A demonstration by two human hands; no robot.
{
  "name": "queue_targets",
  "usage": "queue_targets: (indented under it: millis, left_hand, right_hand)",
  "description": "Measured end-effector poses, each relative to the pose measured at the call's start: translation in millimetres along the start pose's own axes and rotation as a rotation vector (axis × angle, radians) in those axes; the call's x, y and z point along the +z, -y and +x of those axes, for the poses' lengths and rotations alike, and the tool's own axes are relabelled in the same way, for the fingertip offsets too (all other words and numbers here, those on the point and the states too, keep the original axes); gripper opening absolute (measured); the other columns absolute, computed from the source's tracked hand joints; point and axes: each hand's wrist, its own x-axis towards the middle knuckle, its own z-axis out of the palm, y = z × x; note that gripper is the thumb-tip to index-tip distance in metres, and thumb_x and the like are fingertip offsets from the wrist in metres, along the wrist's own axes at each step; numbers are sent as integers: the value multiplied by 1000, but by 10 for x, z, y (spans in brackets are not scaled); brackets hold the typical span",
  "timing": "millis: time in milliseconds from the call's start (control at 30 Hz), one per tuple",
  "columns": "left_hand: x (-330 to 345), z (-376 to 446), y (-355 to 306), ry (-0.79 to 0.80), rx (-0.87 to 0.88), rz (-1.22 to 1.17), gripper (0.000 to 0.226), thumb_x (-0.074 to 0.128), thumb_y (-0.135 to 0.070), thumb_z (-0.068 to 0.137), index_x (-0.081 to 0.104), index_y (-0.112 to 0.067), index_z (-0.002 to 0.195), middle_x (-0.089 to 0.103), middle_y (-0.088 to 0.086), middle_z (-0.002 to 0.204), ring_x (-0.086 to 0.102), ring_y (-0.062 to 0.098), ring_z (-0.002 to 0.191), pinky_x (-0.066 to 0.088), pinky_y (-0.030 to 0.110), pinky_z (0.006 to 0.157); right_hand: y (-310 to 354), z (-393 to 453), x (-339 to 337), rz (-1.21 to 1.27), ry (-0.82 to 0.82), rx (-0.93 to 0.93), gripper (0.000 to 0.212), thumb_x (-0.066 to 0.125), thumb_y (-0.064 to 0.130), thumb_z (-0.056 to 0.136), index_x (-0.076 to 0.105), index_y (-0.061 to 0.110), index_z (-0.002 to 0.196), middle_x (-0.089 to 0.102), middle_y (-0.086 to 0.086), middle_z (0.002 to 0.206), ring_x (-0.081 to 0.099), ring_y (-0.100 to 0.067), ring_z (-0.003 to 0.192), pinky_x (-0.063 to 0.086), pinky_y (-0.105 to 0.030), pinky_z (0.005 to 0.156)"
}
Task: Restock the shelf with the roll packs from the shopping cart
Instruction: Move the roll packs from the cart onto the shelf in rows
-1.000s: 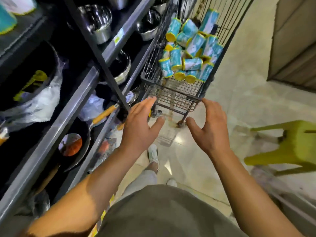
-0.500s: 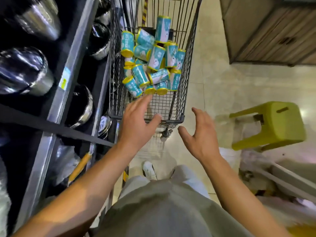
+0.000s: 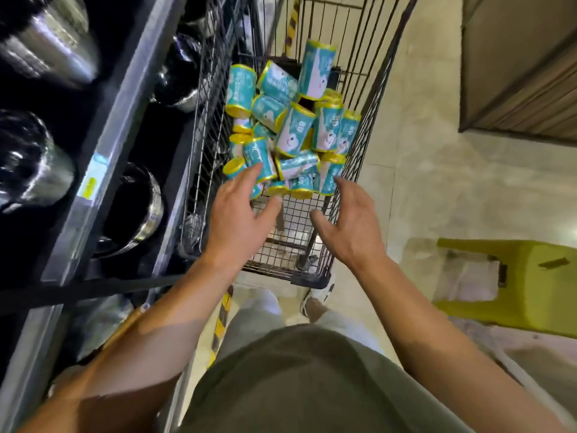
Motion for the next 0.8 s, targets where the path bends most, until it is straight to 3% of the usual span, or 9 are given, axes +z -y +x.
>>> queue_targets:
  millis: [100,233,433,633,800]
  left_hand:
    - [100,306,-81,-36,-7,-30,58,67,-29,91,50,-11,143,57,5,141,48,20,129,30,20,103]
    - [285,784,-53,-52,-12,-36,59,65,-32,88,54,-6,139,60,10,137,54,27,127,39,34,108]
    - [730,1595,302,37,-70,-42,55,69,-27,88,55,-6,137,61,12,134,56,30,122,35,25,100]
    - [1405,2339,823,174,-130,-33,54,70,-29,84,55,-11,132,63,11,126,58,32,114,42,35,88]
    - [1973,2609,1162,251,-184,-28,86,74,-35,81,32,-10,152,44,15,150,42,34,134,38,39,103]
  right_hand:
    - [-8,417,2,-11,36,-23,70,62,38,91,42,1,146,51,-20,142,44,-36,133,32,-41,115]
    - [-105,969,133,-22,95,39,70,68,31,89,41,1,146,51,-20,142,46,-36,133,34,-41,114]
    - [-328,1710,447,23,111,217,66,66,30,91,41,5,146,50,-18,141,47,-36,129,37,-38,107]
    - [-628,2437,826,106,31,441,72,67,28,93,33,0,151,42,-19,150,40,-32,140,31,-33,113]
    - [-887,2875,1133,175,-7,629,71,65,39,88,40,7,147,49,-12,147,44,-27,137,36,-36,113]
